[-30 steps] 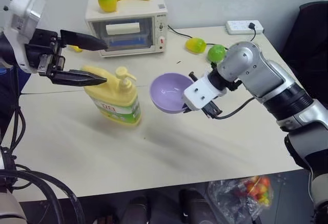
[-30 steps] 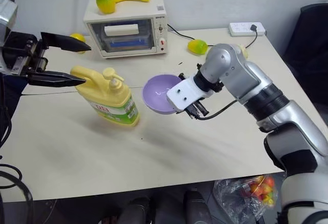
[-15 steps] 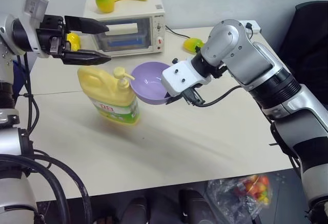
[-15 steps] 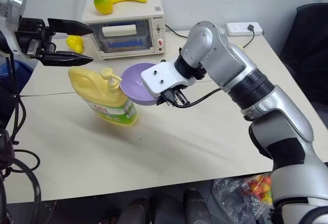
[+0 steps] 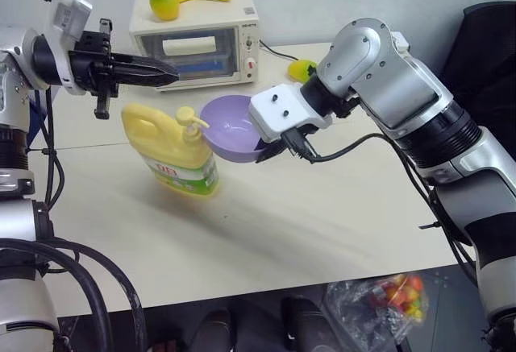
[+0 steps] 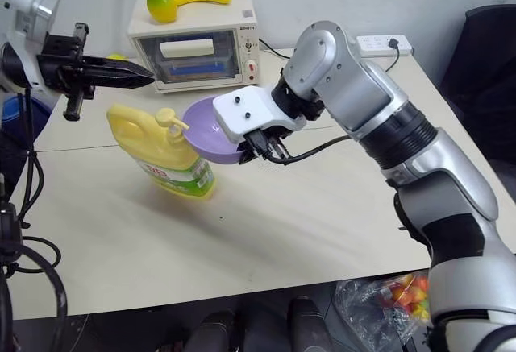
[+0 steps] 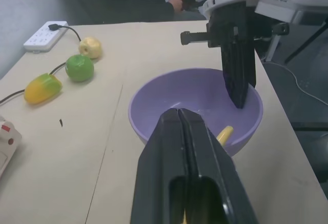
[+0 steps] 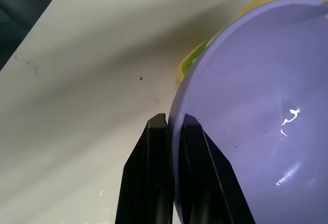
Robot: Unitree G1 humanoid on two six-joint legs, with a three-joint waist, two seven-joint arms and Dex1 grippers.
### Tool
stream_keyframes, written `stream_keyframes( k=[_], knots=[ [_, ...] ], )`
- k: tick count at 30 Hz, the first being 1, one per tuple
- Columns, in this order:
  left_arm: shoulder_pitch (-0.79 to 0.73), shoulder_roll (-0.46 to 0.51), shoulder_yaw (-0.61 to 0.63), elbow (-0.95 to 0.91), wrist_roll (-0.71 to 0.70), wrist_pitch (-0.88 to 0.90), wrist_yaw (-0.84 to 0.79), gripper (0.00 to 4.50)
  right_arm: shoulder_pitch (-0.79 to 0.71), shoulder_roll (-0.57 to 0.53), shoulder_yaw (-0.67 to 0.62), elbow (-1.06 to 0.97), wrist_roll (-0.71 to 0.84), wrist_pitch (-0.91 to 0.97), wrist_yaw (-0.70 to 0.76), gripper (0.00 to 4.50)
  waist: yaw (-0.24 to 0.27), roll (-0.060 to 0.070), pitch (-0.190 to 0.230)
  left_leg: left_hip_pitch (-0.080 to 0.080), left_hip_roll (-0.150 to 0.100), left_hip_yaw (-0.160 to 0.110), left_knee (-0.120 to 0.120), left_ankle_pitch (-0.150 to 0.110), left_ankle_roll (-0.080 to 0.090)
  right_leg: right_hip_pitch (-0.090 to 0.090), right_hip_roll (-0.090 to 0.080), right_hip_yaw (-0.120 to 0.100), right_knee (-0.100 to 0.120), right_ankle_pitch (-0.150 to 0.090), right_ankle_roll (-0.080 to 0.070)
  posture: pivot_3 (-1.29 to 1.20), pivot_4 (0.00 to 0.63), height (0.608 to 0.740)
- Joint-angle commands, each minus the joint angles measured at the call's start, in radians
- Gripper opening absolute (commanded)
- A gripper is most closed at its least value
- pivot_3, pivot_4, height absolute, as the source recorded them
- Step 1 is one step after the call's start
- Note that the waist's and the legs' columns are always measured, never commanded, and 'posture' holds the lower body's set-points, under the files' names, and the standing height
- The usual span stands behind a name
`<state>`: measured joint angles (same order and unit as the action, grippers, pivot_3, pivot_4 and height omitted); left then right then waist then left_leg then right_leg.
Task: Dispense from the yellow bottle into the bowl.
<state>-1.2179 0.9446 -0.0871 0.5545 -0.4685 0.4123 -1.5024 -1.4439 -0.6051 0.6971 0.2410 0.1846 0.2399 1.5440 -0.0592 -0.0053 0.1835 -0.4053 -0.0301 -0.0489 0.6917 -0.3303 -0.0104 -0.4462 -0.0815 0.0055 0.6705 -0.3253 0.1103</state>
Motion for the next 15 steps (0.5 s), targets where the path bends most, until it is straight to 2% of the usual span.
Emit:
stream_keyframes(
  k=[1, 9, 15],
  knots=[
    [-0.015, 0.0, 0.003, -0.022, -0.01, -0.027, -0.112, 0.03, -0.036, -0.013, -0.046, -0.057, 0.032, 0.028, 0.07, 0.0, 0.0, 0.0, 0.0, 0.0, 0.0, 0.0, 0.0, 0.0, 0.0, 0.0, 0.0, 0.0, 0.0, 0.0, 0.0, 0.0, 0.15, 0.74],
    [-0.012, 0.003, -0.021, -0.03, -0.041, -0.004, -0.112, 0.03, -0.034, 0.009, -0.059, -0.072, 0.017, 0.048, 0.07, 0.0, -0.001, 0.0, 0.0, 0.0, 0.0, 0.0, 0.0, 0.0, 0.0, 0.0, 0.0, 0.0, 0.001, 0.0, 0.0, 0.0, 0.15, 0.74],
    [0.094, 0.009, -0.029, -0.124, -0.007, -0.06, -0.112, 0.03, -0.036, 0.028, -0.07, -0.044, -0.004, 0.04, 0.07, 0.0, -0.002, 0.0, 0.0, 0.0, 0.0, 0.0, 0.001, 0.0, 0.0, 0.0, 0.0, 0.0, 0.002, 0.0, 0.0, 0.0, 0.15, 0.74]
  ],
)
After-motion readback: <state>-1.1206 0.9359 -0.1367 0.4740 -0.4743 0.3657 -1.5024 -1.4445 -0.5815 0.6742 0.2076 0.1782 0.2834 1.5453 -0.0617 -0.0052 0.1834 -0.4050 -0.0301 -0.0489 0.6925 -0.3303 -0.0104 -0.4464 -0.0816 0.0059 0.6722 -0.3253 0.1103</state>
